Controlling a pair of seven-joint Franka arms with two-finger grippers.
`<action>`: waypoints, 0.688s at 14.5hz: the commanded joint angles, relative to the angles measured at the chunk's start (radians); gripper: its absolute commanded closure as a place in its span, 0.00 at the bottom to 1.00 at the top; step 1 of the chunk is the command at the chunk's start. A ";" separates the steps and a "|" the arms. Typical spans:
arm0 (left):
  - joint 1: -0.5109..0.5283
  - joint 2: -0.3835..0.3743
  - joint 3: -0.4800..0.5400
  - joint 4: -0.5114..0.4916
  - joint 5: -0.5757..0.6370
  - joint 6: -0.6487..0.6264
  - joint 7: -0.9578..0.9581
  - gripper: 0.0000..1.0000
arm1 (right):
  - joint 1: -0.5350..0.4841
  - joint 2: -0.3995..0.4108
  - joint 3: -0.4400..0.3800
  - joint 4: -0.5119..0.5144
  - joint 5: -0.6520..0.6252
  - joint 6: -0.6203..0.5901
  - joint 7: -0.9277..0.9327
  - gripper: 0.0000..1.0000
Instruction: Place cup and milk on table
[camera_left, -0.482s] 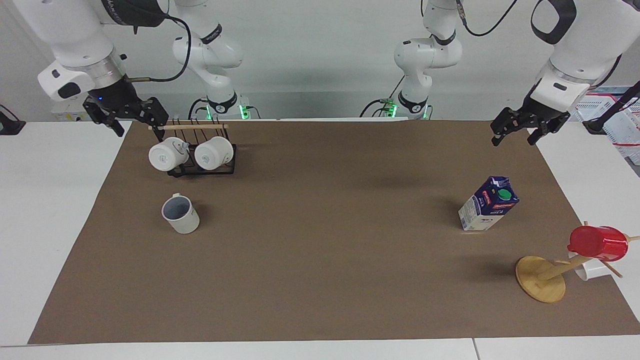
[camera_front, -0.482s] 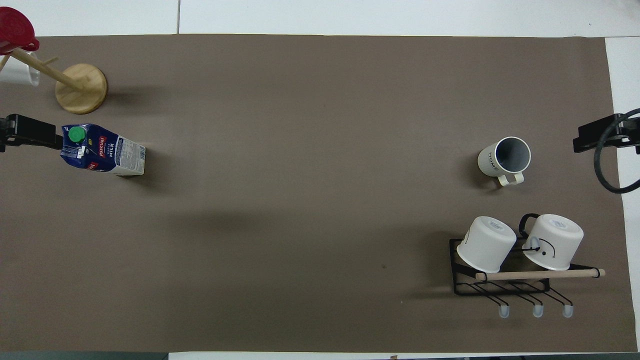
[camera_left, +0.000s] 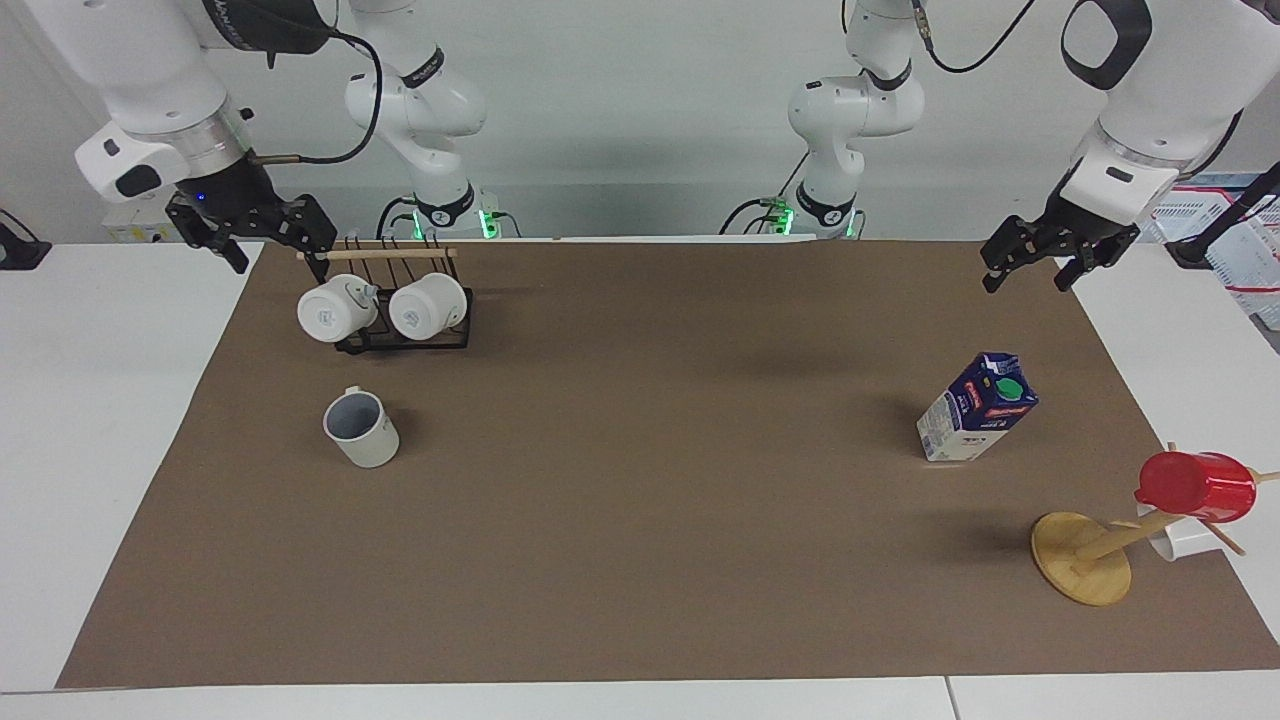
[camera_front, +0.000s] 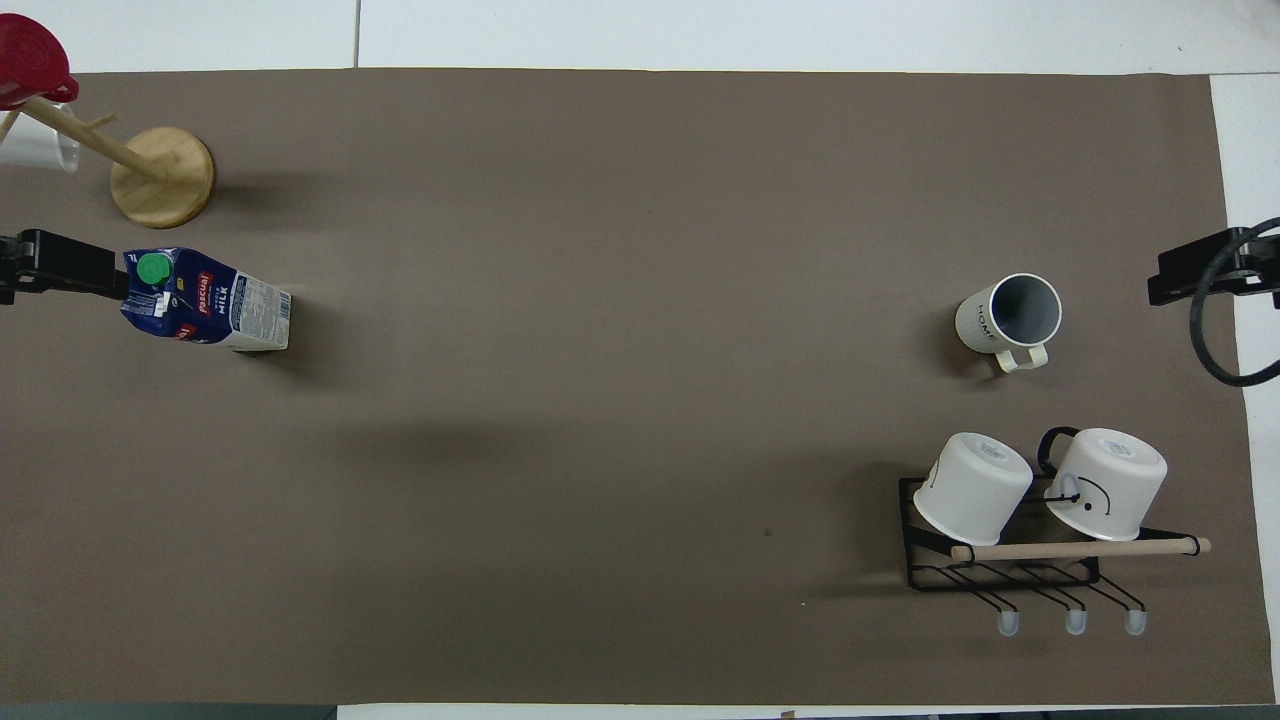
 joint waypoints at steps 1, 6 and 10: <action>-0.003 -0.017 0.004 -0.032 -0.014 0.027 0.010 0.00 | -0.016 -0.027 0.003 -0.039 0.009 0.033 0.003 0.00; 0.005 -0.018 0.004 -0.035 -0.014 0.032 0.015 0.00 | -0.051 -0.073 0.003 -0.173 0.003 0.163 -0.121 0.00; 0.002 -0.021 0.004 -0.039 -0.014 0.038 0.014 0.00 | -0.092 -0.031 0.004 -0.271 0.016 0.316 -0.281 0.00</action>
